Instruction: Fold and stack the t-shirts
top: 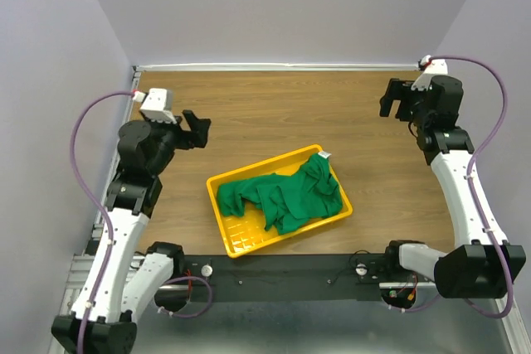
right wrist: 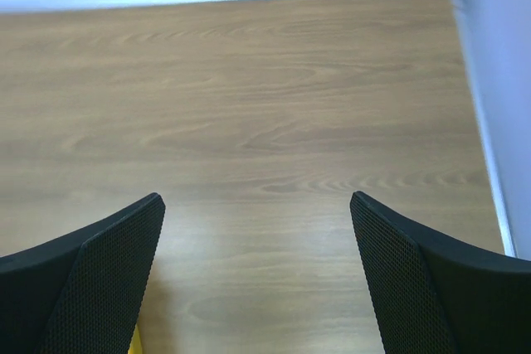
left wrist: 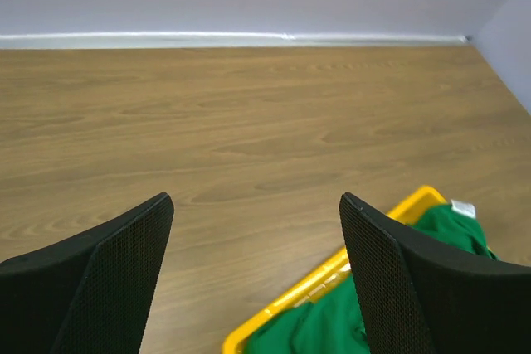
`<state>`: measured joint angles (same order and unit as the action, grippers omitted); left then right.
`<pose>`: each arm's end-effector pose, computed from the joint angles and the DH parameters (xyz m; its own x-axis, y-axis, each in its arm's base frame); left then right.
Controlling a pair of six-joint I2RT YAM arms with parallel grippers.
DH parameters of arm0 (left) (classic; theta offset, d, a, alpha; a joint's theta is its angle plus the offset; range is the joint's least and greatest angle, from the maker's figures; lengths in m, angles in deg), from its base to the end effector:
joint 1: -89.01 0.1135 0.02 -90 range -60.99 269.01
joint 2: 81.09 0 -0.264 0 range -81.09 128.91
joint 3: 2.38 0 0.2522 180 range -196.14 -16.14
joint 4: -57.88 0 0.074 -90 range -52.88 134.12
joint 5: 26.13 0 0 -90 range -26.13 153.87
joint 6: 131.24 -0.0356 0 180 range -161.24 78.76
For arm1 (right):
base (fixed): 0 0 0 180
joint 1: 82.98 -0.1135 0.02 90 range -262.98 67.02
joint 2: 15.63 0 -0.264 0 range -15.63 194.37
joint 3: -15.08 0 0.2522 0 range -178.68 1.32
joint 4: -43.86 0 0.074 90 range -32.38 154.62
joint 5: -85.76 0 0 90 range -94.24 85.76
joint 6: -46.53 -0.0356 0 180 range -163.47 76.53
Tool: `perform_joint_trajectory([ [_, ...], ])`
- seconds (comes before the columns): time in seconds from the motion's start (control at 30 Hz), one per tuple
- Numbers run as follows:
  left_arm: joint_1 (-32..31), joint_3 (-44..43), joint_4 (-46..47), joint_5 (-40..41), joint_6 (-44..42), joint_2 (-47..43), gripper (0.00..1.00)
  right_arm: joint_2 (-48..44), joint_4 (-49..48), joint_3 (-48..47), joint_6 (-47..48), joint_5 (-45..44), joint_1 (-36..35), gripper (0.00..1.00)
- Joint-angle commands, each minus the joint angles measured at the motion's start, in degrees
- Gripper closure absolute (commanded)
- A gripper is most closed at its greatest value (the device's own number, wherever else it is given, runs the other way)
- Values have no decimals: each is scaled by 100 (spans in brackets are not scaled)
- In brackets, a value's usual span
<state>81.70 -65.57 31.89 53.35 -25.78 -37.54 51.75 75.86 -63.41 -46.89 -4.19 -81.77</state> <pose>0.1723 -0.0287 0.3681 -0.1871 -0.2402 -0.9525 0.2648 0.9214 -0.2844 0.2683 -0.0056 0.3667 -0.3546 0.0672 -0.9326 0.0415 0.9976 0.0560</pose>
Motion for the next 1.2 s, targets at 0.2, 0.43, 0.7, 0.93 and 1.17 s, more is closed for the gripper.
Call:
perform_joint_trajectory([
  [0.2,-2939,-409,-1062,999,686,1382,16,-173,1372,92,2705,3062,-25,0],
  [0.43,-3961,-813,-1247,1693,915,2770,19,118,1762,443,2513,3097,124,0],
  [0.7,-4551,-1191,-1185,1378,862,3985,25,171,1771,575,2373,3193,318,0],
  [0.93,-4876,-1482,-1387,853,748,4829,34,215,1762,620,2293,3290,362,0],
  [1.17,-4955,-1849,-1651,1242,695,5023,100,215,1771,505,2223,3413,371,0],
])
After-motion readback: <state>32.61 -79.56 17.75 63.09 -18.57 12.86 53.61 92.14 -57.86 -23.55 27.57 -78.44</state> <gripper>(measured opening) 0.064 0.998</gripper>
